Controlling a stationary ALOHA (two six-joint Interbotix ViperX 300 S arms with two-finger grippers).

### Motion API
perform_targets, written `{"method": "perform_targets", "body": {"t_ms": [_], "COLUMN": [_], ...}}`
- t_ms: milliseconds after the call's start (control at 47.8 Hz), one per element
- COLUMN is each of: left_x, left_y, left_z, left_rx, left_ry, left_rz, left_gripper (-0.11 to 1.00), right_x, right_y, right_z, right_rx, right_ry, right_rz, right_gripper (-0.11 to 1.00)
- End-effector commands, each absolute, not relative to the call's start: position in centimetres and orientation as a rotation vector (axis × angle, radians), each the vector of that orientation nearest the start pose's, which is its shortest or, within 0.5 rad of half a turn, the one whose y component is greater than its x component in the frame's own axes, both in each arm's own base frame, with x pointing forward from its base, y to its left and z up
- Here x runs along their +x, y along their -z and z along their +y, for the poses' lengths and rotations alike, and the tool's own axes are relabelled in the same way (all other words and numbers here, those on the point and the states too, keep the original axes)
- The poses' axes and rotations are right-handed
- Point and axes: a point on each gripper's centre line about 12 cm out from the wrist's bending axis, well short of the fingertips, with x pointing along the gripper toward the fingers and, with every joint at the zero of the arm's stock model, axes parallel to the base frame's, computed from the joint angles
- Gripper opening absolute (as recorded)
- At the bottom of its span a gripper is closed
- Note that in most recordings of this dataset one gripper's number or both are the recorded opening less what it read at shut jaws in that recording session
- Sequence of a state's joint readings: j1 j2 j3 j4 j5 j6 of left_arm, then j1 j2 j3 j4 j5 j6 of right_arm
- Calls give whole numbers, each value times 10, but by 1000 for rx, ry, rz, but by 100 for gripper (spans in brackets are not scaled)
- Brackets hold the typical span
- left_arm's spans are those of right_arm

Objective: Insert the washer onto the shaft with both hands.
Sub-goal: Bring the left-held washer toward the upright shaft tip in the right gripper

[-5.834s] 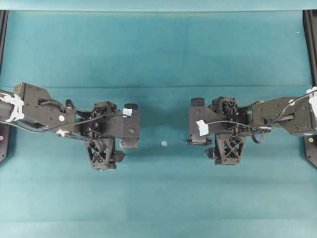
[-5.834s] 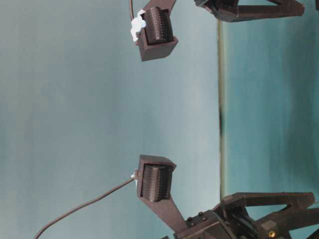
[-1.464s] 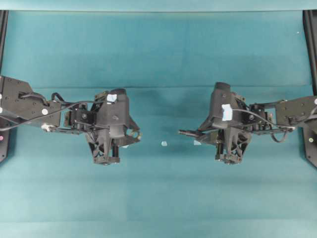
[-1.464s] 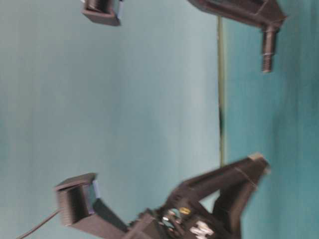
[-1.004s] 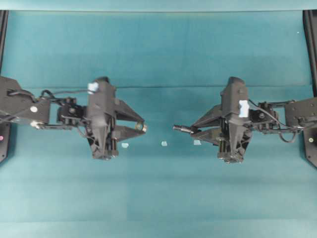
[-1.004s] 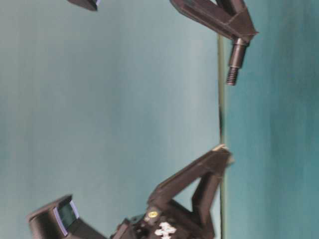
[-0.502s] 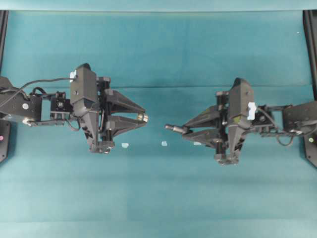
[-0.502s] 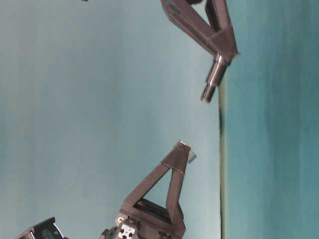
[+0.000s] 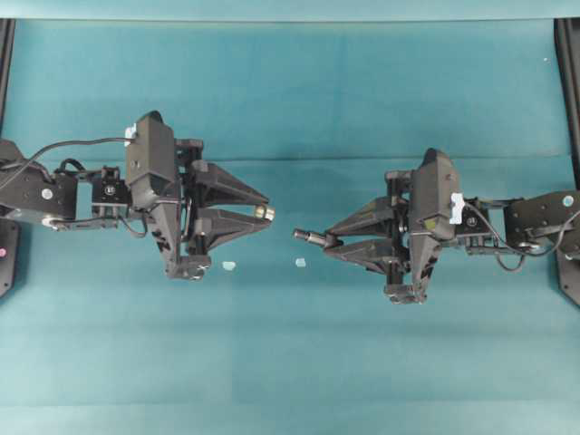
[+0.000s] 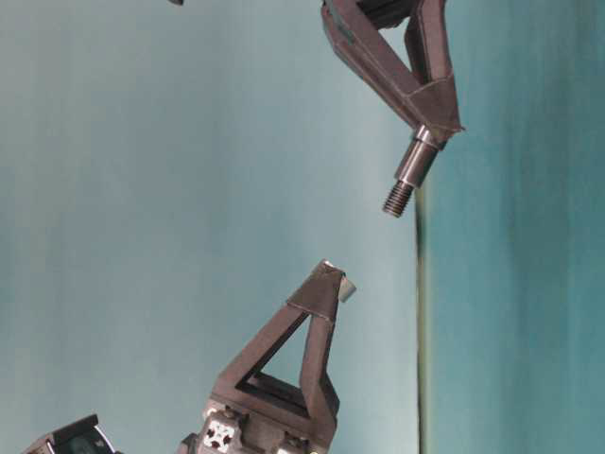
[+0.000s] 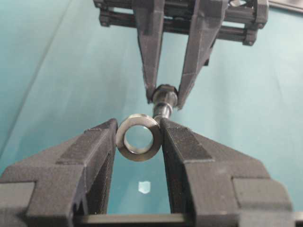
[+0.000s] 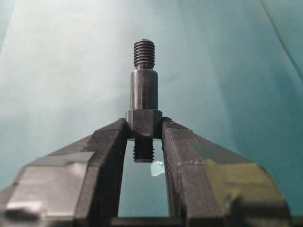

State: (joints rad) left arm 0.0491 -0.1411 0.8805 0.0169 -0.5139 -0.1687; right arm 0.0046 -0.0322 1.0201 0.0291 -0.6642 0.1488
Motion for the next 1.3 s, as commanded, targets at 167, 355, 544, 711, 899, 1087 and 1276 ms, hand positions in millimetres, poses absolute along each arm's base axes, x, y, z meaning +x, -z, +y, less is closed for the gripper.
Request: {"method": "perform_targets", "body": {"t_ms": [167, 355, 544, 711, 899, 1087, 1276], "left_x": [360, 366, 368, 369, 371, 377, 382], "left_y": [-198, -192, -191, -191, -194, -197, -196], "left_z": [7, 4, 5, 4, 4, 5, 4], "left_rx": [-166, -183, -183, -184, -185, -186, -184], "left_ry": [-32, -26, -27, -25, -23, -22, -20], "left_rz": [232, 226, 217, 214, 197, 177, 177], "left_gripper": [35, 35, 35, 35, 35, 35, 35], "right_x": [330, 329, 326, 328, 331, 332, 332], "right_y": [-146, -142, -135, -139, -141, -141, -144], "right_z": [-2, -2, -2, -2, -2, -2, -2], "right_rx": [177, 176, 178, 177, 177, 177, 178], "right_ry": [46, 45, 48, 45, 44, 44, 43], "right_rz": [295, 306, 321, 291, 278, 275, 252], "right_gripper": [0, 0, 0, 0, 0, 0, 0]}}
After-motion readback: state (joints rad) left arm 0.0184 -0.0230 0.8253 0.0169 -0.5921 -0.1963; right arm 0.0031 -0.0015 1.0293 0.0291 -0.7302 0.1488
